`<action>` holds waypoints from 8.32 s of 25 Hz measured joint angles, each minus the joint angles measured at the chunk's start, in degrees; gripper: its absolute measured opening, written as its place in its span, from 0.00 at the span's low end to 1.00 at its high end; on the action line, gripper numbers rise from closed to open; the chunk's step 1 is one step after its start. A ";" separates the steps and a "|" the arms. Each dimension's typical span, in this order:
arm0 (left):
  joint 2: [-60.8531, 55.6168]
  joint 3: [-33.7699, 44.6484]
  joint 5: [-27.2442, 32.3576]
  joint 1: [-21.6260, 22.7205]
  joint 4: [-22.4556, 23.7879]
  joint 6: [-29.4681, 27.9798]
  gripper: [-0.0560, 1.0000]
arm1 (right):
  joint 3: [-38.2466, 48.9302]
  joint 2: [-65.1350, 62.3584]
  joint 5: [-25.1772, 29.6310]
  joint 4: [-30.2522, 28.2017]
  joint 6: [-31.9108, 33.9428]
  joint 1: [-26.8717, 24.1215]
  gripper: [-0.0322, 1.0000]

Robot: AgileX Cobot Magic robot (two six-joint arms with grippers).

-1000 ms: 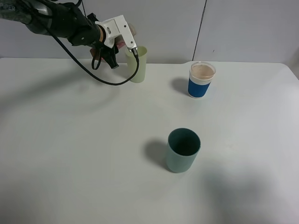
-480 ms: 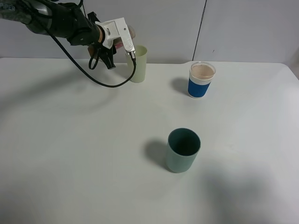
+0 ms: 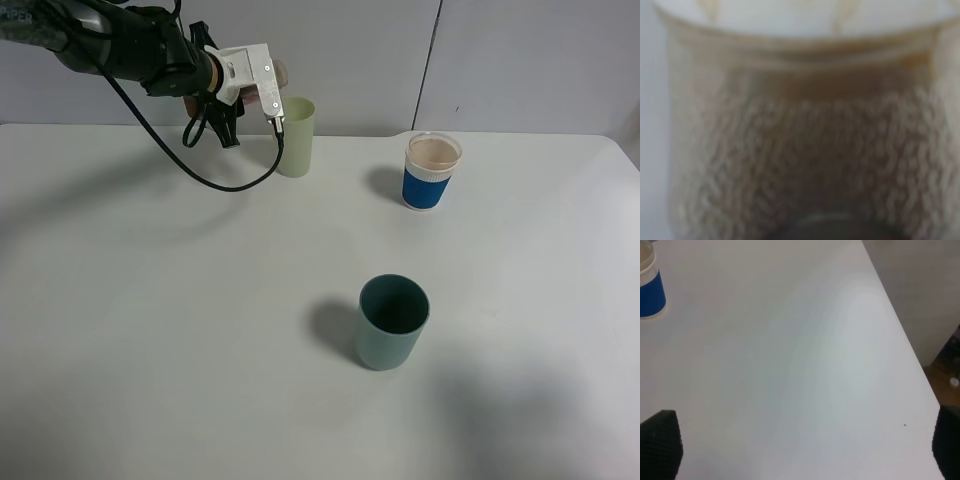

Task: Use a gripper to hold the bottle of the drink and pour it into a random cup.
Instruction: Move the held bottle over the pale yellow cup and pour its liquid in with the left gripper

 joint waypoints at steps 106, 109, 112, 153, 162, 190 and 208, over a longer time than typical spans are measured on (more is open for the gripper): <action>3.92 -6.81 8.19 -2.17 30.57 -1.06 0.38 | 0.00 0.00 0.00 0.00 0.00 0.00 1.00; 3.92 -6.81 8.17 -2.17 30.83 -1.06 0.38 | 0.00 0.00 0.00 0.00 0.00 0.00 1.00; 3.92 -6.81 8.17 -2.17 31.82 -1.06 0.38 | 0.00 0.00 0.00 0.00 0.00 0.00 1.00; 3.92 -7.16 7.78 -1.81 41.01 -1.11 0.38 | 0.00 0.00 0.00 0.00 0.00 0.00 1.00; 3.92 -7.16 7.77 -1.81 42.91 -1.37 0.38 | 0.00 0.00 0.00 0.00 0.00 0.00 1.00; 3.92 -7.16 9.68 -3.81 44.06 -3.45 0.38 | 0.00 0.00 0.00 0.00 0.00 0.00 1.00; 2.27 -7.16 12.04 -4.75 44.15 -1.44 0.38 | 0.00 0.00 0.00 0.00 0.00 0.00 1.00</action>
